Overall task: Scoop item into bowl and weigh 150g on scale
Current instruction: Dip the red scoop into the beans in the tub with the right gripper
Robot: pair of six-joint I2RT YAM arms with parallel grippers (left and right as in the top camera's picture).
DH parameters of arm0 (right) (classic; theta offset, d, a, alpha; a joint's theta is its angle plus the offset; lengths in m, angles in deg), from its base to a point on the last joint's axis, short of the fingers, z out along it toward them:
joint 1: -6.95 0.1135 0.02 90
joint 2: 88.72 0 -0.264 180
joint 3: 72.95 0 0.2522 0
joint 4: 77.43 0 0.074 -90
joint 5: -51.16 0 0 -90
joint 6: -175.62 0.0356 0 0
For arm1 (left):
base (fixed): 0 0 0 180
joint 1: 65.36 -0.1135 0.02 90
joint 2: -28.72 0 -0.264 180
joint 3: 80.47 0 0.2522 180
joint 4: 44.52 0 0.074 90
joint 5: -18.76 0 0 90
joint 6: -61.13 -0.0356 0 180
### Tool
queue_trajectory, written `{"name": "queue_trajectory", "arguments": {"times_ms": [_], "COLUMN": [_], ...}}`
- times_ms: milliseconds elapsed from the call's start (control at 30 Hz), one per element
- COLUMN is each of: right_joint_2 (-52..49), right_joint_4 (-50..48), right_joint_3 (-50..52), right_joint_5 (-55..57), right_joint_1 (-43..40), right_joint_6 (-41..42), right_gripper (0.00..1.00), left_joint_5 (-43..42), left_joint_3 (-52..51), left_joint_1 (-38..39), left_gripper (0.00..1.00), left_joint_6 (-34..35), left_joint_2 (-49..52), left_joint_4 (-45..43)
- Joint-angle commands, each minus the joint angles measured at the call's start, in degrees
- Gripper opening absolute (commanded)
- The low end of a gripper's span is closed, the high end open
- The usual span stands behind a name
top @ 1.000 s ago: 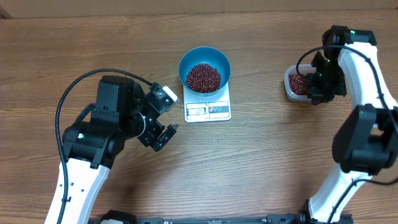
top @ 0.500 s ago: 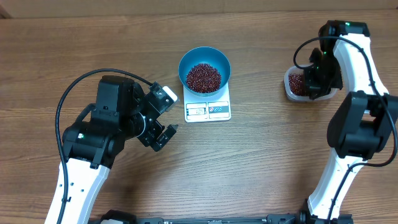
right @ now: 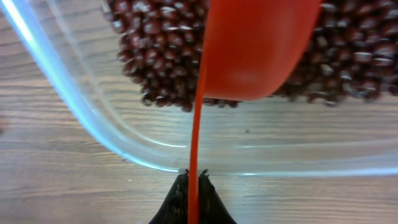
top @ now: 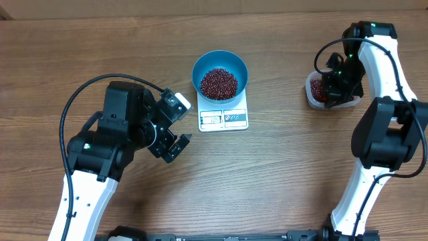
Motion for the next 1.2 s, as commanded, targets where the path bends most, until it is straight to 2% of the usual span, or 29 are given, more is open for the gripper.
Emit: {"name": "queue_trajectory", "arguments": {"times_ms": [0,233,433,733,1167], "right_joint_2": [-1.42,-1.44,-1.44,-1.57,-1.64], "right_joint_4": [-0.44,-0.55,-0.92,0.63,3.41], "right_joint_3": [-0.59,-0.59,-0.59,-0.35,2.51], "right_joint_5": [-7.76,-12.37,-18.16,-28.85,-32.30], "right_joint_1": [0.15,-0.42,-4.22,-10.32,-14.78], "right_joint_6": [-4.72,-4.72,-4.76,-12.48,-19.17], "right_gripper": [0.04,0.04,0.04,0.04,0.04], "left_joint_5": [0.00,0.00,0.00,0.00,0.00], "left_joint_3": [1.29,1.29,1.29,1.29,1.29], "left_joint_1": [-0.24,-0.24,-0.24,-0.24,-0.24], "left_gripper": [1.00,1.00,1.00,1.00,1.00], "left_joint_6": [0.61,0.61,0.61,0.61,0.61], "left_joint_2": [0.20,0.17,0.20,0.20,0.20], "left_joint_4": [-0.20,-0.20,-0.20,-0.20,-0.20]}}
